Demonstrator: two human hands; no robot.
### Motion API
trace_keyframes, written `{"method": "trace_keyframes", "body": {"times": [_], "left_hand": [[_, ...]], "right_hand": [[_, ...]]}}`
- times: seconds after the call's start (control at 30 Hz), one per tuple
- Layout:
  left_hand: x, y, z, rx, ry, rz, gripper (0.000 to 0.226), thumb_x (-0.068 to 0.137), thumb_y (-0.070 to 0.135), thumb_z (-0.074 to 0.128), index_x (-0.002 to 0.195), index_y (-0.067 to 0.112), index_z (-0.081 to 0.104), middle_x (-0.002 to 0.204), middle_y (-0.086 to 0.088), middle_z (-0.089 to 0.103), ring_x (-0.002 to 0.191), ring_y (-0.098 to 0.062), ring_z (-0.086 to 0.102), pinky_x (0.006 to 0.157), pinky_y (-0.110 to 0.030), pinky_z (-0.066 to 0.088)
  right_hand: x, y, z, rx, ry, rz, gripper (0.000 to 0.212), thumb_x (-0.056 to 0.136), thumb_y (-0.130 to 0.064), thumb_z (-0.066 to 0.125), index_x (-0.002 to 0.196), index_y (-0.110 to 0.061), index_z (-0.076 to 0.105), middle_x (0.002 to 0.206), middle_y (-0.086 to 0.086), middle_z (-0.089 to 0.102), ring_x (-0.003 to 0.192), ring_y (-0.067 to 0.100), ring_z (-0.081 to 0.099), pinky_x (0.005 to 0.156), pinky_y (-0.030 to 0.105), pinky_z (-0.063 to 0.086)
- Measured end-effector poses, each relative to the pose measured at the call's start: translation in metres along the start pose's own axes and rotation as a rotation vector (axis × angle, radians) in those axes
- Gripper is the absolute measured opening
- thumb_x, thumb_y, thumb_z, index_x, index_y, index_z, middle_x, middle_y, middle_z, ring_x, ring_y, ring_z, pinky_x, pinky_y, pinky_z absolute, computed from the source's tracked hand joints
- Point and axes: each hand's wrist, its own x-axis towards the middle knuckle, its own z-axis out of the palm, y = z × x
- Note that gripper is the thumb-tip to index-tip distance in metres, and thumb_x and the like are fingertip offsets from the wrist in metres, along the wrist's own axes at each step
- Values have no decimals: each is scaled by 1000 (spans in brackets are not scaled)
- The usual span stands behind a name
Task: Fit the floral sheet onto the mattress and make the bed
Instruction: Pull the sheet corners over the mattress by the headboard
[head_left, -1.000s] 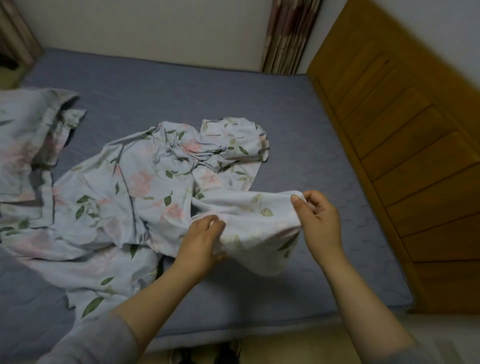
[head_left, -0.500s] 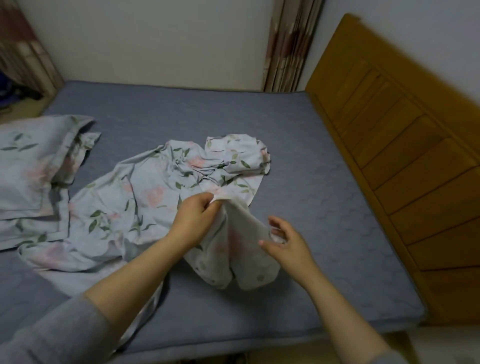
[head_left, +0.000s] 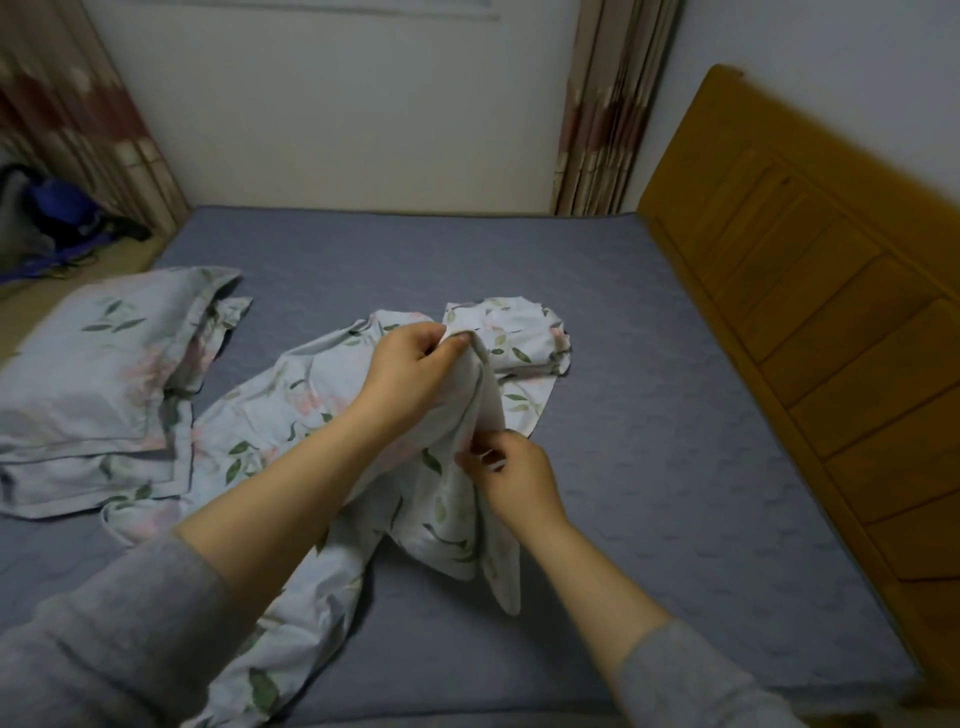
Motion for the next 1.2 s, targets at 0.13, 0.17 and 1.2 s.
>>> {"method": "trace_keyframes", "body": {"times": [0.13,0.17,1.2], "left_hand": [[-5,-11,-14,-15,28,14,40,93,28,54,65,1,47,60,-6,35,56,-14,34,55,-30,29],[-8,-17,-17,19,32,20,39,92,29,55,67,1,47,60,-5,37,57,-15,37,56,-32,31],[-64,-59,-6,126,-182,4,40,80,47,57,69,10,67,63,-8,64,62,-21,59,58,-35,46]], "right_hand": [[9,-6,-3,-14,21,-46,18,85,-26,62,72,-16,69,69,-2,68,67,15,62,63,38,53],[9,-7,-6,13,28,-47,20,86,-23,63,68,-15,68,63,-3,65,63,14,61,62,36,52],[9,-72,-84,582,74,133,28,94,-16,56,121,-10,59,114,6,66,105,17,64,88,30,54]]}}
